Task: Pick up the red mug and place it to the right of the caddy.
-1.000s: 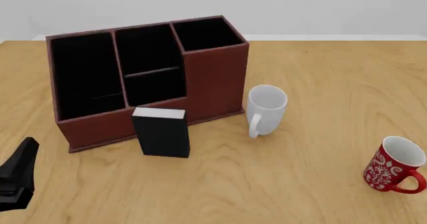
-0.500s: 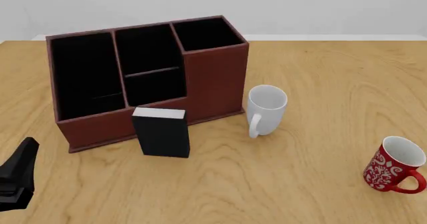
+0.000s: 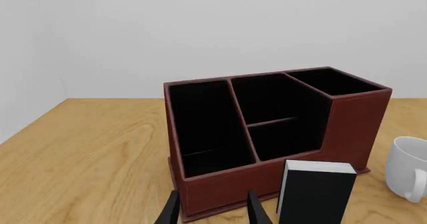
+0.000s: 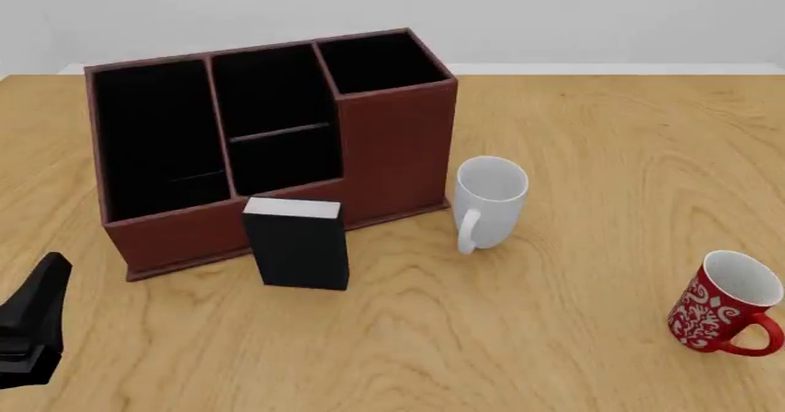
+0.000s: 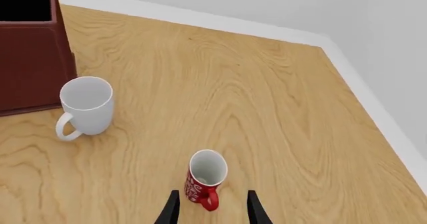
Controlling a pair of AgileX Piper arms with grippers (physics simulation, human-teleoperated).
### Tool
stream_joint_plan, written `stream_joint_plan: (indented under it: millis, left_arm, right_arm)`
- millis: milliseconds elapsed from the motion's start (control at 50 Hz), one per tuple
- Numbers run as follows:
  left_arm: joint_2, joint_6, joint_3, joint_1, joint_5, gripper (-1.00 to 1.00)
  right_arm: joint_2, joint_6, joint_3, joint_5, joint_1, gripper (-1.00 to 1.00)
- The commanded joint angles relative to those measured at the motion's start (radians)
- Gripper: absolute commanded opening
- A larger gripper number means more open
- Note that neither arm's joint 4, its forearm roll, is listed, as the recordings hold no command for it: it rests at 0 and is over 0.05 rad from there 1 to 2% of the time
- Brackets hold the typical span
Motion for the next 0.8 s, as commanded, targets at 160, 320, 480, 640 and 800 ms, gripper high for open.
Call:
stream_joint_plan:
  millis: [160,320,480,640,800]
  left_arm:
    - [0.000,0.000,0.000,0.000,0.000,1.00]
    - [0.000,0.000,0.000,0.000,0.000,1.00]
    - [0.000,0.000,0.000,0.000,0.000,1.00]
    - [0.000,0.000,0.000,0.000,0.000,1.00]
    - [0.000,0.000,0.000,0.000,0.000,1.00]
  right_arm:
    - [0.035,-0.020,0.143,-0.081,-0.011,1.00]
    - [0.084,-0.026,0.172,-0.136,-0.005,1.00]
    - [0.097,-0.023,0.210,-0.165,-0.010,1.00]
    - [0.121,-0.028,0.245,-0.205,-0.018,1.00]
    - [0.151,-0.029,0.274,-0.252,-0.023,1.00]
